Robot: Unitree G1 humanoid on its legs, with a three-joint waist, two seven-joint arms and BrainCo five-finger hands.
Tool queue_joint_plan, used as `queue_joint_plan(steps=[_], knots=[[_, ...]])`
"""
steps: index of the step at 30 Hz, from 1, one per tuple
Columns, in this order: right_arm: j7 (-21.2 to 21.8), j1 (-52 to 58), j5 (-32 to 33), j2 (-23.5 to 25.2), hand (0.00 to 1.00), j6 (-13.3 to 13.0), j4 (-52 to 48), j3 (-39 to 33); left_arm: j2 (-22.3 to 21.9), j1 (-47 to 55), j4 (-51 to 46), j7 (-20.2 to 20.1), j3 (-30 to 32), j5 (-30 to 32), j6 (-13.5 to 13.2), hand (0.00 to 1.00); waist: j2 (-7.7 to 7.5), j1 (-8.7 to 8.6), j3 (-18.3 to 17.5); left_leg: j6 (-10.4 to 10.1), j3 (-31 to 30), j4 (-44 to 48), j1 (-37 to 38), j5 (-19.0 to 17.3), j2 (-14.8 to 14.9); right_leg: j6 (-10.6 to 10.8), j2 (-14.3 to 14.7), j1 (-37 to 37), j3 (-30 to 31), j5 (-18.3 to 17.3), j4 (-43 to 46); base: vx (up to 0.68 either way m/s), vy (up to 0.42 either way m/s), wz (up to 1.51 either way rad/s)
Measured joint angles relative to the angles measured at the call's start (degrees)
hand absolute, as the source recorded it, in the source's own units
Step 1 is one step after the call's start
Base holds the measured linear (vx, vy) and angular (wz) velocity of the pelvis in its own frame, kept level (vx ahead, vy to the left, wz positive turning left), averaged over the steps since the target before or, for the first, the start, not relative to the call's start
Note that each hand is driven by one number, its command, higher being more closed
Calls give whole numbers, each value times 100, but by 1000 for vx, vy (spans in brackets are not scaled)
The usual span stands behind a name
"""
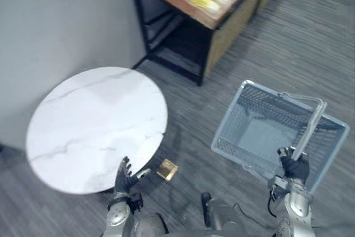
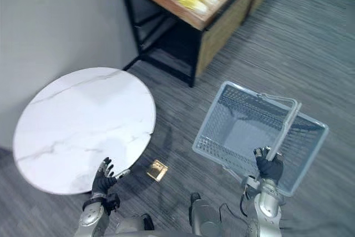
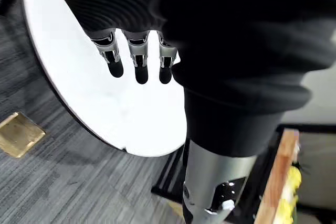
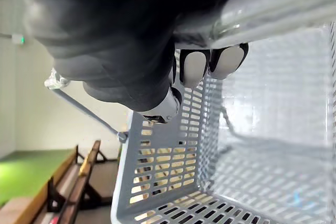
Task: Pick vegetable in the basket
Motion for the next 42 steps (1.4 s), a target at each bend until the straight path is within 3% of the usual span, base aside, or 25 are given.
queue_joint_plan(steps=[2, 5, 6, 7, 8, 9, 10, 11, 14, 16, 17, 18, 19, 21, 24, 25, 27, 29, 32, 34, 35, 37, 39, 41, 42], knots=[[64, -218, -1, -184, 100, 2, 509, 85, 51, -23, 72, 0, 14, -28, -1, 0, 34, -27, 10, -26, 138, 22, 104, -167, 52, -7, 51, -115, -88, 38, 123, 93, -118, -148], [263, -243, -5, -332, 100, 188, 954, 144, -12, -154, 310, -28, 14, -100, 17, 0, 165, -52, 49, -47, -74, 788, 157, -187, 448, -66, 499, -124, 383, -130, 213, 215, -151, -109], [276, -124, -14, -328, 100, 277, 970, 202, -49, -165, 374, -33, -10, -102, 29, 0, 239, -40, 102, 159, -466, 1758, -6, -70, 777, -77, 691, 81, 509, -205, 248, 295, -167, -80], [276, 1, -24, -328, 100, 303, 970, 219, -70, -156, 386, -34, -30, -107, 42, 0, 290, -34, 142, 613, -824, 2517, -217, 209, 972, -95, 825, 290, 618, -304, 240, 363, -164, -82], [263, 89, -29, -333, 100, 318, 970, 225, -75, -152, 393, -34, -41, -109, 51, 0, 313, -3, 167, 946, -1280, 3279, -478, 809, 1077, -136, 889, 530, 821, -367, 188, 309, -71, -76], [255, 132, -28, -338, 100, 324, 969, 248, -71, -77, 403, -30, -42, -122, 50, 0, 302, 2, 176, 763, -1765, 3856, -751, 1115, 1054, -145, 934, 740, 949, -429, 105, 324, 21, -81], [231, 117, -27, -349, 100, 319, 967, 239, -67, -80, 412, -31, -65, -142, 50, 0, 272, 3, 194, 463, -2195, 4267, -1169, 723, 808, -121, 913, 925, 1155, -479, -2, 415, 99, -88], [207, 40, -22, -399, 100, 300, 948, 200, -71, -123, 407, -29, -89, -210, 50, 0, 243, 40, 209, 483, -2488, 4118, -1659, 287, 379, -98, 816, 1146, 1381, -494, -203, 425, 95, -74], [133, -47, -18, -455, 100, 284, 938, 156, -75, -131, 267, -23, -98, -217, 48, 0, 179, 167, 248, 492, -2528, 3037, -2201, 103, -159, 44, 611, 1584, 1623, -603, -528, 334, 122, -43], [102, -56, -23, -627, 100, 279, 955, 157, -100, -92, -57, 1, -97, -213, 42, 0, 202, 184, 238, 176, -2529, 1387, -2424, 365, -567, 313, 468, 1910, 1645, -767, -748, 428, 246, -24], [97, -103, -61, -729, 100, 278, 1027, 161, -105, -45, -393, 98, -58, -209, 33, 0, 302, 351, 173, 549, -2509, 810, -2373, 1065, -714, 511, 453, 2064, 1815, -958, -765, 521, 301, -40], [96, -143, -67, -721, 100, 278, 1073, 162, -95, -46, -457, 111, -36, -209, 30, 0, 234, 364, 170, 630, -2472, 841, -2351, 1015, -769, 540, 408, 2105, 1851, -977, -792, 525, 254, -22], [95, -228, -90, -722, 100, 271, 1120, 258, -84, -55, -826, 226, 24, -202, 19, 0, 50, 328, 71, 848, -2401, 1052, -2442, 817, -948, 722, 212, 2238, 1857, -937, -996, 576, 257, 11], [117, -417, -158, -730, 100, 269, 1244, 257, -139, -147, -1322, 292, 80, -192, -53, 0, 12, 354, 57, 1049, -2350, 1507, -2568, 354, -1028, 845, 73, 2316, 1906, -891, -932, 559, 273, 10], [147, -649, -282, -653, 100, 272, 1602, 263, -161, -252, -1622, 414, 22, -105, -84, 0, -12, 307, 82, 1140, -2383, 1301, -1769, -120, -1406, 1679, -387, 1489, 2106, -518, 1936, 527, 265, 23], [149, -571, -330, -596, 100, 274, 1629, 307, -106, -228, -1753, 493, -64, -79, -84, 0, -23, 280, 96, 1161, -2444, 1064, -1257, -219, -1545, 1459, -502, 1079, 2126, -551, 3232, 564, 140, 29], [163, -497, -355, -575, 100, 274, 1631, 419, -101, -139, -1969, 629, -82, 84, -134, 0, 12, 246, 85, 1176, -2571, 606, -585, -240, -1597, 984, -490, 578, 1843, -803, 3887, 596, 88, 39], [247, -548, -397, -568, 100, 267, 1622, 445, -71, -138, -2089, 645, -101, 136, -253, 0, 40, 182, 62, 1176, -2760, 228, -162, -240, -1562, 617, -439, 57, 1379, -1024, 3442, 511, 3, 44], [268, -669, -393, -578, 100, 232, 1620, 438, -65, -254, -2089, 641, -213, 135, -266, 0, 135, 52, 103, 1087, -3038, -121, 273, -280, -1322, 605, 53, -641, 1401, -882, 1437, 558, -110, 62], [264, -657, -392, -577, 100, 230, 1620, 416, -56, -409, -1990, 640, -300, 136, -305, 0, 150, -30, 107, 707, -3284, -138, 581, -490, -1151, 665, 348, -833, 1903, 58, -103, 641, -254, 88], [264, -539, -403, -586, 100, 230, 1611, 405, -74, -457, -1878, 691, -373, 208, -299, 0, 99, -84, 76, 442, -3517, -66, 811, -645, -1121, 663, 383, -713, 2199, 1196, -342, 614, -296, 73], [265, -530, -422, -683, 100, 242, 1565, 385, -233, -442, -1834, 715, -458, 305, -303, 0, 436, -6, 80, 227, -3730, 391, 791, -579, -775, 452, 548, -723, 1967, 734, 320, 619, -272, 47], [262, -490, -436, -613, 100, 278, 1448, 437, -336, -439, -1864, 718, -465, 317, -303, 0, 458, -16, 74, 145, -3813, 1264, 489, -162, -697, 348, 575, -569, 1772, 311, 597, 581, -267, 38], [258, -159, -436, -481, 100, 290, 992, 615, -518, -350, -2013, 653, -480, 315, -313, 0, 485, 93, 127, 75, -3658, 3500, -466, 1165, -284, 200, 679, 341, 1493, 9, 158, 528, -244, 49], [249, -92, -436, -430, 100, 290, 869, 617, -508, -291, -2063, 610, -507, 312, -313, 0, 510, 136, 142, 108, -3539, 3988, -703, 1042, -152, 178, 752, 618, 1437, -5, -47, 496, -190, 40]])
